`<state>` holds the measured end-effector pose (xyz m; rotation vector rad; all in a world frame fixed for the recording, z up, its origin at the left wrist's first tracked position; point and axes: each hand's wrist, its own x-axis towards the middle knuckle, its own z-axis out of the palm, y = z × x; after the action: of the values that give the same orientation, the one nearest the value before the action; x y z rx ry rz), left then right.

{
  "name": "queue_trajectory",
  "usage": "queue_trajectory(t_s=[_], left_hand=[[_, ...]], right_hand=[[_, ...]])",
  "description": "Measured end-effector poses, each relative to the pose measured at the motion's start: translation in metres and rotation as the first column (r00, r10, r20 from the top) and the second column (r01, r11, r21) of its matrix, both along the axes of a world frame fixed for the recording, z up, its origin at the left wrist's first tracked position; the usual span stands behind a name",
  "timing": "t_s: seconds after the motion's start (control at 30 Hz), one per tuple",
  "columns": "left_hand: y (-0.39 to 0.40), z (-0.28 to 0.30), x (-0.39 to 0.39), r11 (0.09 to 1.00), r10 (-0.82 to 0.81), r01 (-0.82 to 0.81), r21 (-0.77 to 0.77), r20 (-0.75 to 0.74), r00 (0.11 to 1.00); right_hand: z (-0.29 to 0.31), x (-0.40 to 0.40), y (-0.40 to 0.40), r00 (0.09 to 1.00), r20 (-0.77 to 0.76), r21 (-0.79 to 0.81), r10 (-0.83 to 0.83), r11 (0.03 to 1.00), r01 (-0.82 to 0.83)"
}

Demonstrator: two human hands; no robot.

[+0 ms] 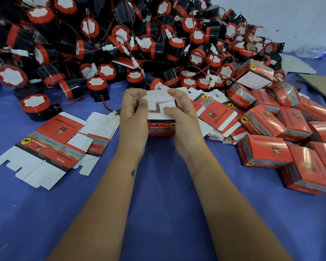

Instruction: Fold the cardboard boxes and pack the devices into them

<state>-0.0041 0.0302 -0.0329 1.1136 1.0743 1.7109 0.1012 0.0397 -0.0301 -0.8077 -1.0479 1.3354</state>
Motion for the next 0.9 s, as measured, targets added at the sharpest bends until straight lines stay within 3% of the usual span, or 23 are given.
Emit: queue_trajectory(t_s=[0.1,0.2,0.43,0.7,0.9], left_hand=[[-0.001,-0.004,-0.002,0.999,-0.042,0.041,0.01,0.059,0.997],[-0.002,-0.007,-0.003,0.994,-0.107,0.108,0.002,0.146,0.983],[-0.002,-0.009,0.001,1.0,-0.007,0.009,0.025,-0.054,0.999],[-0.003,-0.006,-0.002,1.0,-0.001,0.001,0.026,-0.033,0.999],[-0.001,-0.005,-0.004,0.997,-0.05,0.057,-0.055,0.123,0.991]], right_hand=[[0.0,0.001,-0.001,1.0,0.021,0.024,-0.01,1.0,0.01],[0.004,0.003,-0.001,1.0,0.0,-0.049,0.007,0.999,-0.007],[0.007,0.01,-0.002,0.97,0.236,0.031,-0.054,0.998,0.048],[0.009,0.01,-0.004,0.948,0.314,0.066,-0.06,0.997,0.042],[0.011,0.01,-0.001,0.991,0.133,-0.041,0.022,0.999,-0.017]])
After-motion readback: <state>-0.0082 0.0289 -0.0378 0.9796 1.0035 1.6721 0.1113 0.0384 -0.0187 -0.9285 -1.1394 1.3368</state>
